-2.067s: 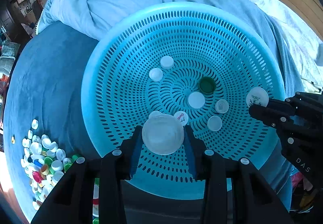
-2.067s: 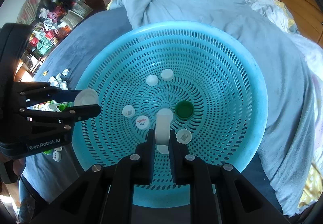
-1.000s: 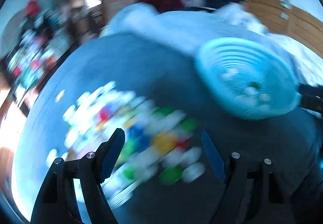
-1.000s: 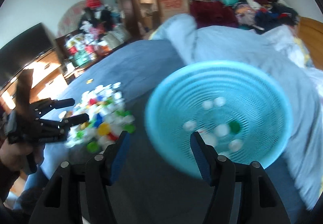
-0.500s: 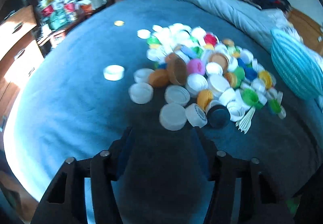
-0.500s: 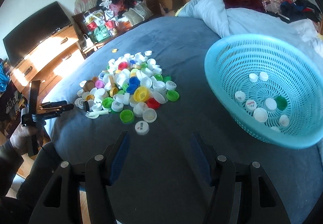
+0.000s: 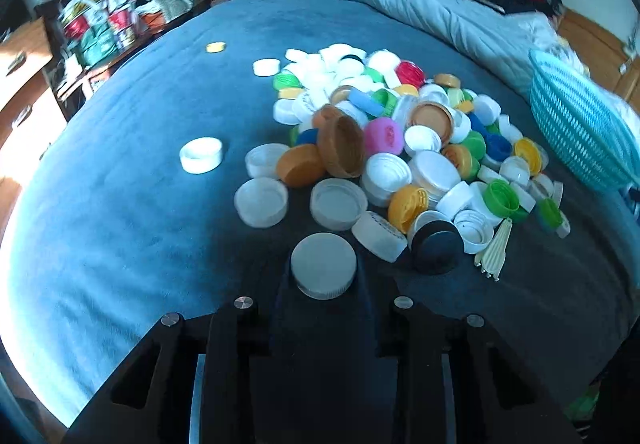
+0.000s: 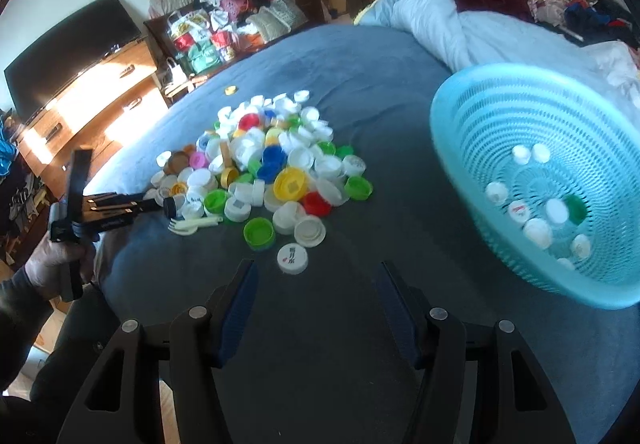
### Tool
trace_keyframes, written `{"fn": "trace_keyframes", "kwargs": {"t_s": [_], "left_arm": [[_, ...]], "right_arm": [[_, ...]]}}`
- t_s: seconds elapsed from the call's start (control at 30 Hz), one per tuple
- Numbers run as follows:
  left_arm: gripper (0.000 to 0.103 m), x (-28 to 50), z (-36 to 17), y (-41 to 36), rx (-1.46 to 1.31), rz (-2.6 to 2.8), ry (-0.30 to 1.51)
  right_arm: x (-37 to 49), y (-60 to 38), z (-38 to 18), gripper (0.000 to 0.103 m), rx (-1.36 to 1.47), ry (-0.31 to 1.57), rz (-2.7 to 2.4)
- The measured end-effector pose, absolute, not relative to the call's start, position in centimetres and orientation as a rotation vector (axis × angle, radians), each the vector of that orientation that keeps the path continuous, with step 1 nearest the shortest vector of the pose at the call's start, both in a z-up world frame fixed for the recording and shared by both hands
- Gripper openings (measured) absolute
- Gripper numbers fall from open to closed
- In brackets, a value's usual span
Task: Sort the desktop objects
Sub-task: 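Grasp a white cap with the left gripper while the right gripper grasps a red-printed white cap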
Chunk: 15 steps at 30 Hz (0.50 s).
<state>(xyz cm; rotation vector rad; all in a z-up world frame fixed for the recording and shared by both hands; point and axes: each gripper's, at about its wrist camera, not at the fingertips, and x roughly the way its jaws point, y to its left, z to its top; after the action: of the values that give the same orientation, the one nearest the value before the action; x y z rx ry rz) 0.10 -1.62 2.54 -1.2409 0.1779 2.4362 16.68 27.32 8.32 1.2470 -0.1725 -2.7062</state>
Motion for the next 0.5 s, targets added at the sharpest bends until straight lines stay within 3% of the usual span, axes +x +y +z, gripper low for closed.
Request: {"fn": "trace_keyframes", "kwargs": {"t_s": [0.5], "left_arm": [[0.027, 0.3, 2.5, -2.1, -1.260, 2.446, 0.096]], "right_arm": [[9.1, 23.8, 0.3, 0.054, 1.447, -0.124, -2.595]]}}
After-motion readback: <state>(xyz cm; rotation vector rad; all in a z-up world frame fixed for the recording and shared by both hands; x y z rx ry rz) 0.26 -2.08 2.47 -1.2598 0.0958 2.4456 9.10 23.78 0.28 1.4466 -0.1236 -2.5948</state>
